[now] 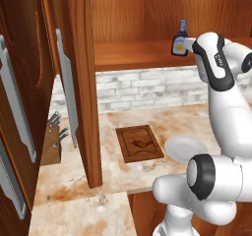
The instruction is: Pick the chicken drumstick from the plate and place it on the cutting board. Then pick the condiment bottle from the cabinet and place it next to the cutting board.
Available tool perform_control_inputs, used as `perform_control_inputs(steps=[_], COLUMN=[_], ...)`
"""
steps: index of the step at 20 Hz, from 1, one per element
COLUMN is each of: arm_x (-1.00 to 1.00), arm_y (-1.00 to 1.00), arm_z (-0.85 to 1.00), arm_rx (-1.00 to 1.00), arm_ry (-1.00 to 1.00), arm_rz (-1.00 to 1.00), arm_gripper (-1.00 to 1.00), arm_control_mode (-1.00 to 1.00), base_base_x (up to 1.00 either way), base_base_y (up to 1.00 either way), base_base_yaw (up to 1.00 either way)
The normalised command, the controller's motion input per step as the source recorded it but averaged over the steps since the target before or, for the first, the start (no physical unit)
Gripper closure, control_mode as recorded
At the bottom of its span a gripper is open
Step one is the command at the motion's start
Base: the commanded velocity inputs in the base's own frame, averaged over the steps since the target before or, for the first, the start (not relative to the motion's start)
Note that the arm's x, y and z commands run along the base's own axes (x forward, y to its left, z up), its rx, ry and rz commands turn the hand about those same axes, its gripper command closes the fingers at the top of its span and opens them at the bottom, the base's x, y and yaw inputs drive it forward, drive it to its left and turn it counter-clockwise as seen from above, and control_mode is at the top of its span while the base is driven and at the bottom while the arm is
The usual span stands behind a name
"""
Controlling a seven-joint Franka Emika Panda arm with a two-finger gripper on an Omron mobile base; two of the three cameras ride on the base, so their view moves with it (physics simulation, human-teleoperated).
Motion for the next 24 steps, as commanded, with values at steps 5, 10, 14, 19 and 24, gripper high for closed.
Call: perform_control_inputs(steps=[5,10,14,19,24], arm_x=[0.0,0.0,0.0,0.0,0.0], arm_y=[0.11,0.14,0.16,0.15,0.12], arm_z=[0.36,0.4,0.36,0.31,0.09], arm_rx=[0.08,0.05,0.04,0.03,0.0], arm_ry=[0.03,0.05,0.04,0.05,0.08], arm_rz=[0.0,0.0,0.0,-0.01,-0.01], arm_gripper=[-1.0,-1.0,-1.0,-1.0,-1.0], arm_control_mode=[-1.0,-1.0,-1.0,-1.0,-1.0], base_base_x=[0.0,0.0,0.0,0.0,0.0], base_base_y=[0.0,0.0,0.0,0.0,0.0], base_base_yaw=[0.0,0.0,0.0,0.0,0.0])
